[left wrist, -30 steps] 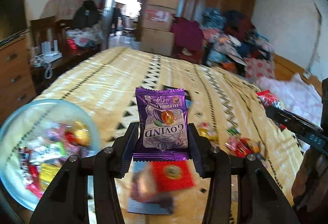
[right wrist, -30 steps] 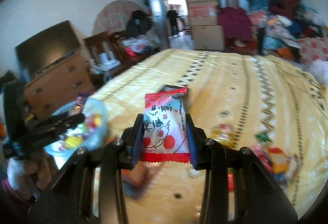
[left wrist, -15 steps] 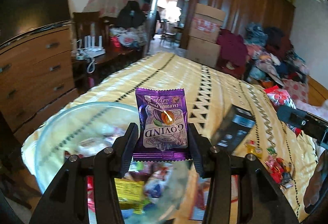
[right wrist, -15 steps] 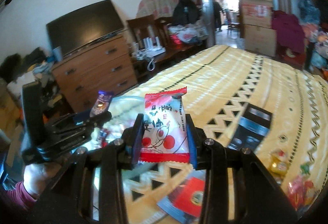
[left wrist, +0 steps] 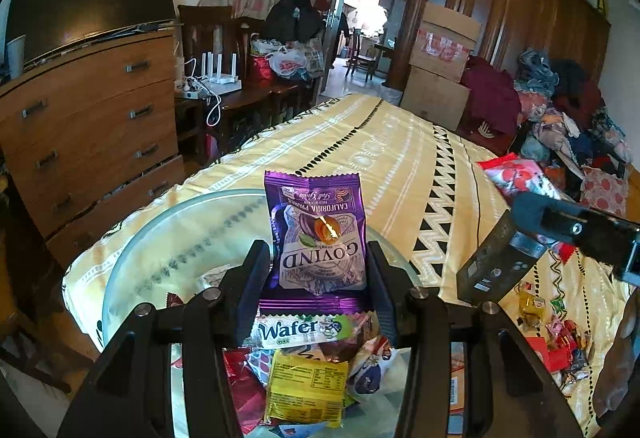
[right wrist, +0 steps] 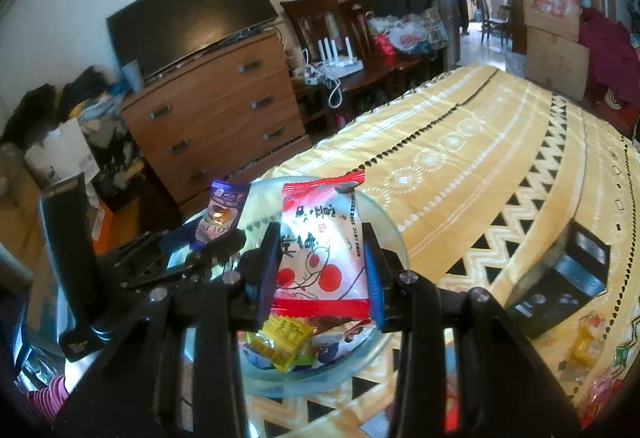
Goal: Organize snacks
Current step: 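Carry both packets over the glass bowl and release them inside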
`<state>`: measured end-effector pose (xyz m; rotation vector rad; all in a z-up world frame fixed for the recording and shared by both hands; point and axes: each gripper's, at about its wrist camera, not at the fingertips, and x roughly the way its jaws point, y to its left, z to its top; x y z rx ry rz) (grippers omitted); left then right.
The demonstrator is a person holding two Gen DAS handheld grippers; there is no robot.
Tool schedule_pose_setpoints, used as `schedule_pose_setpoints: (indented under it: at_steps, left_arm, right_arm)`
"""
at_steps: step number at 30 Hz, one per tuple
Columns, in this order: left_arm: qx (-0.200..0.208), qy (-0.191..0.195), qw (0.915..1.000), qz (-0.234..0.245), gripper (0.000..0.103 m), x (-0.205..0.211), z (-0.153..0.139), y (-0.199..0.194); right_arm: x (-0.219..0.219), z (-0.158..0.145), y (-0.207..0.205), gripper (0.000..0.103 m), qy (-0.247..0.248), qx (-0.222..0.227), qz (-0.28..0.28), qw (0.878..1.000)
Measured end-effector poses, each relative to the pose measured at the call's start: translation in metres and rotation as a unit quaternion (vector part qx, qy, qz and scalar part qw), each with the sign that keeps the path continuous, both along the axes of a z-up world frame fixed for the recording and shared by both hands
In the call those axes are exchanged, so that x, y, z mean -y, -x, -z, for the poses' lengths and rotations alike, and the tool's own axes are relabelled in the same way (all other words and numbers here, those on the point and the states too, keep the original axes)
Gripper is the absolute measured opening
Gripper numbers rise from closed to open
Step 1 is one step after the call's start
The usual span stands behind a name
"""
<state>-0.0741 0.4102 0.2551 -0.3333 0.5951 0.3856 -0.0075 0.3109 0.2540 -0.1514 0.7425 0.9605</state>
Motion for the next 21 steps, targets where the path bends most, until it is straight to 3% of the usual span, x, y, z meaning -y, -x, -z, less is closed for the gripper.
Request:
schedule_pose_setpoints:
  at_steps: [21]
  left_arm:
    - [-0.018,0.021,0.9996,-0.007,0.05,-0.022,0.018,-0.008]
  right_arm:
    - [-0.039,0.019,0.002,0.038,0.033,-0.017,-0.015,0.999]
